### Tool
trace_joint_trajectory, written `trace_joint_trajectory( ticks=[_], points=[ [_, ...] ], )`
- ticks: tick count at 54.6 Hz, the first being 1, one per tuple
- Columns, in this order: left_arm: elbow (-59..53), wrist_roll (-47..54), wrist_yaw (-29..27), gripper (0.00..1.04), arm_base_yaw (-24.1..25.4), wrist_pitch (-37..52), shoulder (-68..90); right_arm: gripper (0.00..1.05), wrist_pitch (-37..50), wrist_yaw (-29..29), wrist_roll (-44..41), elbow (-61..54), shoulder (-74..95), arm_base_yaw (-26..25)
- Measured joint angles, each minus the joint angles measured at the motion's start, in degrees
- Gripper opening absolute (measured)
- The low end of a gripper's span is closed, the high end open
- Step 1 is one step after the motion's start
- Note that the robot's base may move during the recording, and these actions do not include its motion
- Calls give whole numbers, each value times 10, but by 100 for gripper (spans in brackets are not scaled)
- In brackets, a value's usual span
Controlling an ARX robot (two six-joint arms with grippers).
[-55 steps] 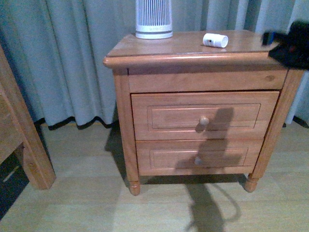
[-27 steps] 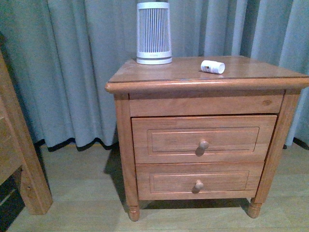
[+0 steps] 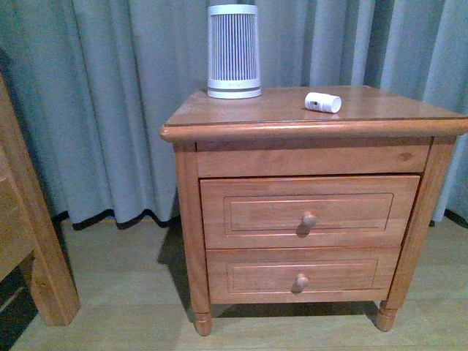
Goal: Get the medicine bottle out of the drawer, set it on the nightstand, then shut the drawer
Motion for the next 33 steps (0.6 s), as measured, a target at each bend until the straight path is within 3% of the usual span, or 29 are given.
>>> trace_joint_trajectory(
  ticks=[33],
  points=[
    [0,0,0,98,0,0,0,3,16,0,0,-62,-47,0]
  ],
)
